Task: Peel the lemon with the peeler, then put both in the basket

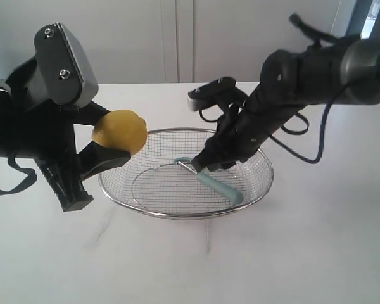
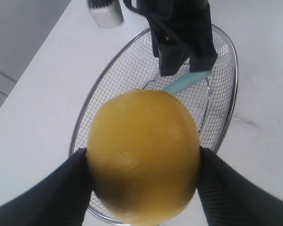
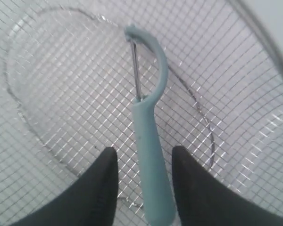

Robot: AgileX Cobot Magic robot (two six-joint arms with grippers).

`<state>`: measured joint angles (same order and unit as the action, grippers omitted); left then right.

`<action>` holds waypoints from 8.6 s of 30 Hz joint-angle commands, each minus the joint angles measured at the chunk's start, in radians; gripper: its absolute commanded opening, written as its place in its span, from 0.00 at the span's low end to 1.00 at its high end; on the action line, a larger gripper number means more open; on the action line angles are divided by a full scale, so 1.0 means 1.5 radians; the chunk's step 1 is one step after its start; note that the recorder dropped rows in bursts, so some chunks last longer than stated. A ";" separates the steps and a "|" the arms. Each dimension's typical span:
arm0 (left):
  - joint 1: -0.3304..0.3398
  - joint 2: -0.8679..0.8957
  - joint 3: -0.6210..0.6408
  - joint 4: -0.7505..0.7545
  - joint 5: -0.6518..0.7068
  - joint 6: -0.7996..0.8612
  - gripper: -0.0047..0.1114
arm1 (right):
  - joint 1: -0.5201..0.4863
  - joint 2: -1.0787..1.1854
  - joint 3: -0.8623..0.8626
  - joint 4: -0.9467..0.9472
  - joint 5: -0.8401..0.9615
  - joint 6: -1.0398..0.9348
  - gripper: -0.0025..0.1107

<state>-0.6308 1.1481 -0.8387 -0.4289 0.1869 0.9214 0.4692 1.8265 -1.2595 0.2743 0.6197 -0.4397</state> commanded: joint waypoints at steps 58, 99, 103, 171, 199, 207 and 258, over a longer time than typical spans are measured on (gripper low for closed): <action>0.034 0.621 -0.534 0.141 0.361 -0.495 0.04 | -0.001 -0.511 0.135 -0.293 0.263 0.266 0.02; 0.034 0.549 -0.536 0.134 0.395 -0.489 0.61 | -0.001 -0.514 0.135 -0.306 0.246 0.278 0.02; 0.034 0.512 -0.536 0.138 0.400 -0.489 0.61 | -0.001 -0.514 0.135 -0.306 0.244 0.278 0.02; 0.034 0.428 -0.697 0.228 0.545 -0.491 0.48 | -0.001 -0.514 0.135 -0.311 0.214 0.260 0.02; 0.034 0.112 -0.496 0.153 0.689 -0.477 0.04 | -0.001 -0.514 0.135 -0.308 0.195 0.260 0.02; 0.034 0.112 -0.496 0.150 0.689 -0.477 0.04 | -0.001 -0.514 0.135 -0.308 0.195 0.260 0.02; 0.360 -0.625 0.334 -0.012 0.043 -0.383 0.04 | -0.001 -0.514 0.135 -0.308 0.194 0.260 0.02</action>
<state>-0.1242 0.3088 -0.3739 -0.4598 0.2626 0.3323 0.4692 1.0616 -1.0608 -0.1839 0.9157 -0.0439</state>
